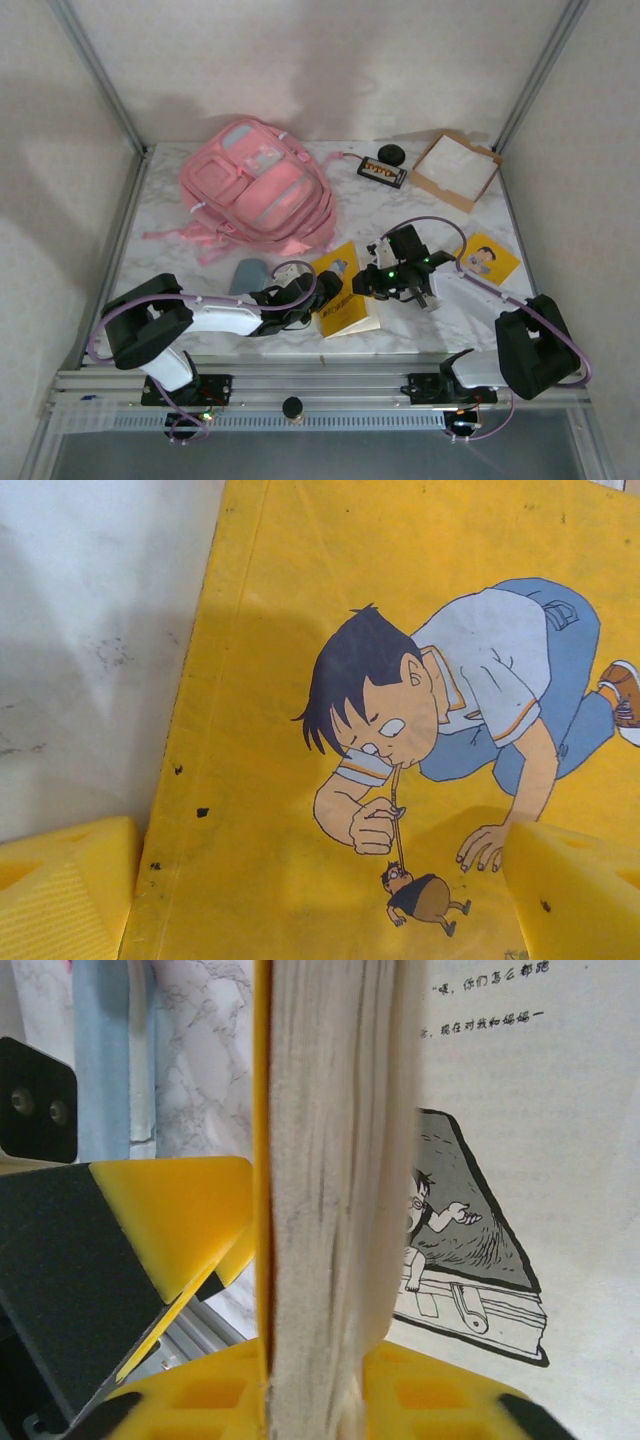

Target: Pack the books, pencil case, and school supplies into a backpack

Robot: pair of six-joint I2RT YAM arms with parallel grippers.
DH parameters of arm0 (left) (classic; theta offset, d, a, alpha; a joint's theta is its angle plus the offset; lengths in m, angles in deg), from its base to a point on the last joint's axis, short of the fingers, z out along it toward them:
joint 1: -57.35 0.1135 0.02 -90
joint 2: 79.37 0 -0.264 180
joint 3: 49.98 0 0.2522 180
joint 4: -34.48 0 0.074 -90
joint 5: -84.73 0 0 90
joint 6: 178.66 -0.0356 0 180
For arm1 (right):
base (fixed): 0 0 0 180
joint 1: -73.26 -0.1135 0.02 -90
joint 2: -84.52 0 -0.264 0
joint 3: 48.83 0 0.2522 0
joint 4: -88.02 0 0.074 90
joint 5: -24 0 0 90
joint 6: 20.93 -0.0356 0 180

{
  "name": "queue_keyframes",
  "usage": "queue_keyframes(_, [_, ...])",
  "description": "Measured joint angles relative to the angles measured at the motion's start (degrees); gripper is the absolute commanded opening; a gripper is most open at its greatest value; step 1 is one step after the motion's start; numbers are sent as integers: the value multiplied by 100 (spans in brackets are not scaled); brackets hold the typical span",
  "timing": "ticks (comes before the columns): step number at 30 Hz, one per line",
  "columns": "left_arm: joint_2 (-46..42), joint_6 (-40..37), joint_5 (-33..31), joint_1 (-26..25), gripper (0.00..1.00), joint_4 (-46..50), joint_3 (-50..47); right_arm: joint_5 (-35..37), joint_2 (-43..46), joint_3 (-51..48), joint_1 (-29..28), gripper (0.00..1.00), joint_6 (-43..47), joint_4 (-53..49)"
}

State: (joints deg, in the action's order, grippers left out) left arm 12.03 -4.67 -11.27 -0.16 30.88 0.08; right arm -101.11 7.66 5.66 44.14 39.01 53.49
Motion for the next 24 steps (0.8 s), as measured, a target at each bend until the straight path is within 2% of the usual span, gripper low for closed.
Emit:
queue_keyframes(7, [-20,-22,52,35,92,2,0,-13,7,105,44,9,48,-111])
queue_keyframes(11, [-57,-129,227,138,93,-17,-9,-149,116,153,175,8,22,-136])
queue_keyframes(17, [-487,-422,422,791,92,-378,-343,-516,367,431,238,8,-131,-129])
queue_keyframes(24, [-1119,-977,1178,1639,84,-717,-459,-1226,575,737,282,8,-400,188])
